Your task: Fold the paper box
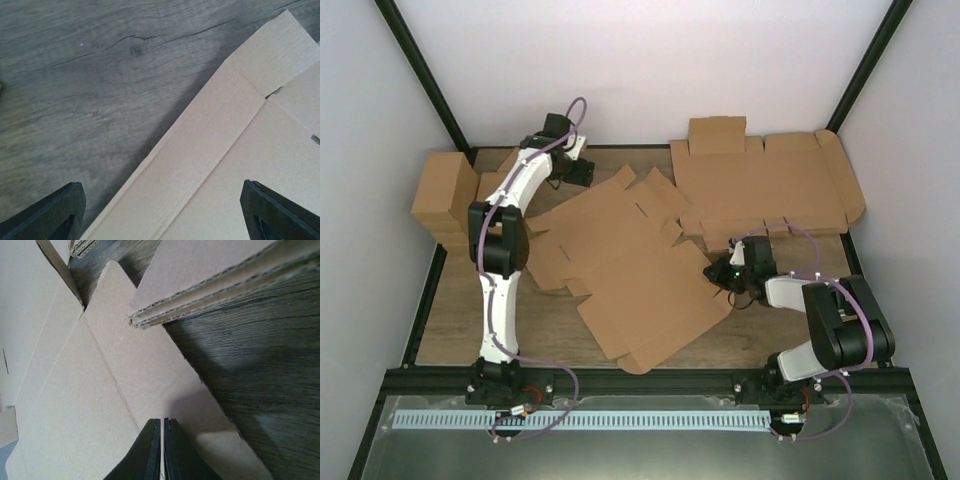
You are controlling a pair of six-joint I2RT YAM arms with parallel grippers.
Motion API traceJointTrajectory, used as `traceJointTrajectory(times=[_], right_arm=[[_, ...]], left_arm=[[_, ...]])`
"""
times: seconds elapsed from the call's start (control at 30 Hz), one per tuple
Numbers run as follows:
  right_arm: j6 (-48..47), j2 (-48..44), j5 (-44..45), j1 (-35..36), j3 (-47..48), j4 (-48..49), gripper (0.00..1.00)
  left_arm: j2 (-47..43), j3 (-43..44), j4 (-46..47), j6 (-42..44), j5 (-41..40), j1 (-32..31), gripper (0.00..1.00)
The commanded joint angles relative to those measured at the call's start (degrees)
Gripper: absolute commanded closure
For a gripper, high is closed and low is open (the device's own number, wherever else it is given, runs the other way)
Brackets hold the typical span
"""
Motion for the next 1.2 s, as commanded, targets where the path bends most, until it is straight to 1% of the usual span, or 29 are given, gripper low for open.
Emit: traceJointTrajectory(times=[0.0, 0.1, 0.17, 0.2, 0.4, 0.47, 0.6, 0.67, 0.77, 0.8, 0.93, 1.0, 1.1, 1.17], right_arm=[[-2.0, -1.5, 0.8, -0.1, 0.4, -2.4, 0.96], [-2.9, -1.6, 0.4, -0.2, 0.7, -2.9, 0.96], [-3.0, -1.5, -0.2, -0.2, 0.8, -2.8, 0.96], [-3.0, -1.5, -0.4, -0.1, 0.9, -2.8, 0.96], [-3.5, -1.5, -0.9, -0.2, 1.0, -2.9, 0.97], [-3.7, -1.8, -1.0, -0.1, 0.9, -2.8, 0.97], [-4.2, -2.7, -1.4, -0.1, 1.0, -2.9, 0.97], [-4.3, -3.2, -1.5, -0.1, 1.0, -3.0, 0.97], [-4.4, -3.3, -1.6, -0.2, 1.3, -3.1, 0.97], [-4.3, -3.3, -1.9, -0.2, 1.4, -3.1, 0.97], [-4.0, -3.2, -2.9, -0.2, 1.4, -2.7, 0.97], [-4.0, -3.0, -3.2, -0.1, 1.5, -2.8, 0.97], [-4.0, -2.9, -2.5, -0.1, 1.7, -3.2, 0.97], [-3.6, -2.6, -1.3, -0.1, 2.0, -4.0, 0.97]], left_arm=[[5.1, 5.3, -4.3, 5.2, 12.2, 1.8, 0.12], [7.7, 6.0, -4.3, 5.2, 12.9, 2.6, 0.12], [9.0, 6.3, -4.1, 4.4, 13.9, 3.3, 0.01], [9.7, 6.3, -4.1, 4.2, 14.1, 3.6, 0.0], [11.8, 6.4, -3.3, 3.2, 12.4, 4.8, 0.0], [12.4, 6.5, -3.4, 3.5, 13.2, 5.4, 0.0], [14.2, 8.1, -5.0, 3.1, 16.9, 6.4, 0.03], [14.8, 8.7, -6.4, 2.8, 21.2, 6.7, 0.05], [14.9, 8.4, -8.1, 3.9, 29.9, 6.7, 0.05], [15.1, 8.5, -8.5, 4.1, 31.2, 6.7, 0.06], [15.2, 8.5, -9.3, 4.0, 30.6, 6.7, 0.08], [15.2, 8.5, -9.8, 3.9, 30.8, 6.7, 0.11], [14.3, 8.5, -10.6, 3.8, 32.9, 6.7, 0.23], [13.0, 8.3, -10.8, 3.5, 33.2, 6.7, 0.34]])
